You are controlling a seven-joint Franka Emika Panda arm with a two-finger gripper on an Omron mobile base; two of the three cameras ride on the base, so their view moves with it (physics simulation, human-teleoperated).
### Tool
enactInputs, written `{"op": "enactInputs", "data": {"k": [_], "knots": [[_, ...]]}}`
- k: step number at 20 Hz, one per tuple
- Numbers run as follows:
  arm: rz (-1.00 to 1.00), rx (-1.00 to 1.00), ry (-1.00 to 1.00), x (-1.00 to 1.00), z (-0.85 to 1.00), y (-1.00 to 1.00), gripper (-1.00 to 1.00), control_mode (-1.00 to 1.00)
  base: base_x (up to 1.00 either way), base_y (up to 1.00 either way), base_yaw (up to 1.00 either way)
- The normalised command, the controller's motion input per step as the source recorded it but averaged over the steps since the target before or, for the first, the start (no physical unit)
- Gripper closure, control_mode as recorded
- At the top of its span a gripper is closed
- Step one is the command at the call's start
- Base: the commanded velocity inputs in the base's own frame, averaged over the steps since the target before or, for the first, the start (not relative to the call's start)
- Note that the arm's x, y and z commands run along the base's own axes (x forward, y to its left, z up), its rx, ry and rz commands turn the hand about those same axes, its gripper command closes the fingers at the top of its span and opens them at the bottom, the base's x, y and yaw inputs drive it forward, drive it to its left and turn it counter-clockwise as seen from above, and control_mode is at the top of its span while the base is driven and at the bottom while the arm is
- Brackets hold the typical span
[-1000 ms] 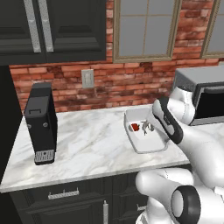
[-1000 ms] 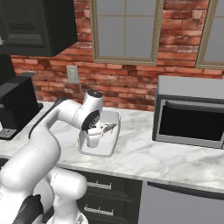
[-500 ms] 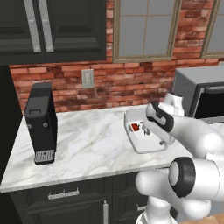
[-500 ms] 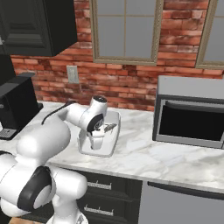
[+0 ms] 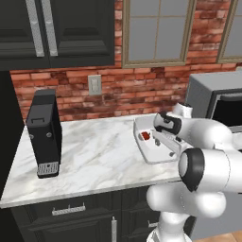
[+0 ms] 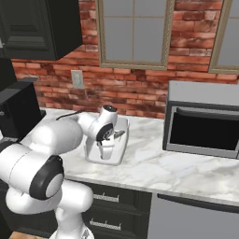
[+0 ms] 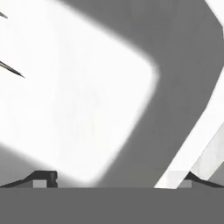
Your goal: Place the tupperware on the top shelf of the fridge. Make space for the tupperware among the existing items by rearranging them on the shelves if needed. Close the fridge door when finished.
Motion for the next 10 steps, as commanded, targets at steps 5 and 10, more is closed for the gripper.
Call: {"op": "enactInputs", "data": {"k": [5,10], "knots": [[0.00,0.00,0.00,0.24,-0.42,0.00,1.00,-1.00,0.00,0.00,0.00],[0.00,0.00,0.00,0.00,0.00,0.00,1.00,-1.00,0.00,0.00,0.00]]}}
